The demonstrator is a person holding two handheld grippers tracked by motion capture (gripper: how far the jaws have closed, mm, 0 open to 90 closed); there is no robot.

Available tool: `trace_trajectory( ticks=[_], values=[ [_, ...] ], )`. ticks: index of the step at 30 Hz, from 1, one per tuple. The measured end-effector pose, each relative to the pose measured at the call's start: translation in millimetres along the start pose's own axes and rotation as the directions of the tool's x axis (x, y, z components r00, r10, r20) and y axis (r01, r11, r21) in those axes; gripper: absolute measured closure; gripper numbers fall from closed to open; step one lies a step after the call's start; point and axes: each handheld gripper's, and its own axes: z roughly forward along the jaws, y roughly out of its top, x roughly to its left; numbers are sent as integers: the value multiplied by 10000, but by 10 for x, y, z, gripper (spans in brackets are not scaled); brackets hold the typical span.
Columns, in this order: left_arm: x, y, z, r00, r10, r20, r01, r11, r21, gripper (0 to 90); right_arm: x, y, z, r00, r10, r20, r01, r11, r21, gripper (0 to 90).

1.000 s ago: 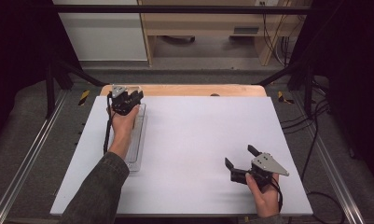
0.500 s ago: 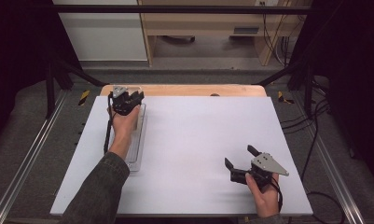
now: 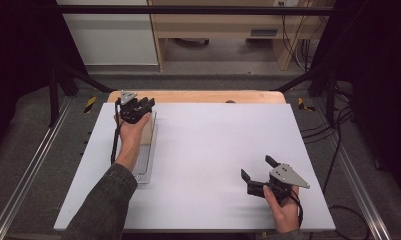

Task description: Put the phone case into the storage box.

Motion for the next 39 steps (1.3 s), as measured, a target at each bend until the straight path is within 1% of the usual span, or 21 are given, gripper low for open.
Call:
trace_trajectory(
  ticks=[2, 5, 7, 9, 13, 15, 20, 22, 25, 28, 31, 33, 37, 39],
  values=[
    [-29, 20, -32, 9996, 279, -60, -279, 9996, 43, 566, 11, 2, 0, 10000, -8, -6, 8, 10000, 3, 34],
    [-75, 47, -81, 9971, 744, -133, -742, 9971, 142, 461, 15, 5, -1, 10000, -24, -9, 24, 10000, -11, 34],
    [-96, 65, -113, 9962, 864, -99, -862, 9962, 135, 405, 16, 5, 0, 10000, -33, -6, 33, 10000, -15, 34],
    [-113, 82, -144, 9964, 842, -29, -841, 9964, 63, 354, 19, 6, 0, 10000, -42, -5, 42, 10000, -14, 34],
    [-154, 108, -200, 9928, 1193, 115, -1194, 9928, 116, 279, 25, 7, 2, 10000, -61, -4, 61, 10000, -23, 34],
    [-178, 116, -229, 9902, 1379, 201, -1382, 9903, 153, 243, 28, 7, 2, 10000, -64, -1, 64, 10000, -12, 34],
    [-250, 119, -301, 9813, 1883, 397, -1891, 9818, 172, 159, 28, 7, 3, 10000, -66, 11, 66, 10000, -2, 34],
    [-278, 113, -333, 9787, 1995, 492, -2005, 9796, 143, 130, 29, 7, 2, 10000, -65, 14, 65, 10000, -5, 33],
    [-308, 115, -373, 9785, 1957, 646, -1969, 9803, 124, 81, 31, 8, 4, 10000, -57, 22, 57, 10000, -8, 33],
    [-328, 122, -417, 9791, 1887, 762, -1893, 9819, 1, 61, 36, 7, 6, 10000, -69, 13, 69, 10000, -6, 33],
    [-353, 120, -456, 9754, 1981, 964, -1990, 9800, -8, 49, 44, 9, 7, 10000, -91, 9, 91, 10000, -7, 33],
    [-369, 109, -487, 9756, 1912, 1083, -1912, 9815, -104, 45, 48, 8, 7, 9999, -117, 6, 117, 9999, 13, 32],
    [-394, 78, -543, 9700, 2033, 1335, -2035, 9790, -123, 42, 48, 8, 10, 9999, -125, 31, 125, 9999, 20, 32],
    [-401, 70, -568, 9687, 2041, 1410, -2044, 9788, -126, 41, 50, 8, 11, 9999, -120, 35, 120, 9999, 28, 32]
  ],
)
